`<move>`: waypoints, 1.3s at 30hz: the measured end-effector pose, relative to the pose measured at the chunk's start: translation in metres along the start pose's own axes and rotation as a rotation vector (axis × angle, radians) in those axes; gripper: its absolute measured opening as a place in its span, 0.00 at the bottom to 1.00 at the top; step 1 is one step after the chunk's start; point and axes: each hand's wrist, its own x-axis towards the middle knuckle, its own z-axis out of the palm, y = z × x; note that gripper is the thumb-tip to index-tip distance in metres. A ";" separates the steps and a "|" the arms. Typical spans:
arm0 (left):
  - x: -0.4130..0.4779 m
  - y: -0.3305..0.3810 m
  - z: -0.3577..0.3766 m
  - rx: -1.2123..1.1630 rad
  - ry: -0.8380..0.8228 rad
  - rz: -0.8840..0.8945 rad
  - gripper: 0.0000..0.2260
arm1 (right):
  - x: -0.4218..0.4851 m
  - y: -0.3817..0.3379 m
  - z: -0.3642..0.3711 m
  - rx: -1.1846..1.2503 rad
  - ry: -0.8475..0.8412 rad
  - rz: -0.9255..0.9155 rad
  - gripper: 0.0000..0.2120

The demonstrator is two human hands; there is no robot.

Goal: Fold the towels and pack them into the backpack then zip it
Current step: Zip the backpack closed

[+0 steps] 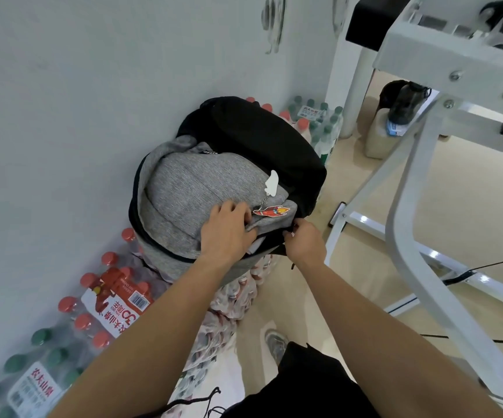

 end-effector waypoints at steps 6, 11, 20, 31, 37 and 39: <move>-0.006 0.003 0.000 0.036 0.003 -0.001 0.12 | 0.001 -0.006 -0.004 -0.049 -0.025 0.088 0.05; -0.011 0.004 0.001 0.049 -0.004 0.019 0.11 | -0.001 0.013 -0.009 0.020 -0.094 0.059 0.12; -0.015 0.001 0.003 0.067 -0.050 0.058 0.13 | -0.006 0.033 0.002 0.156 -0.135 0.092 0.11; -0.018 0.000 0.003 0.033 -0.060 0.056 0.13 | 0.001 0.029 -0.009 0.174 -0.099 0.003 0.14; -0.015 -0.002 0.000 0.030 -0.090 0.055 0.14 | -0.001 0.022 -0.007 0.104 -0.041 -0.034 0.09; -0.014 -0.002 0.000 0.041 -0.098 0.051 0.14 | -0.003 0.024 -0.007 0.054 0.018 -0.063 0.06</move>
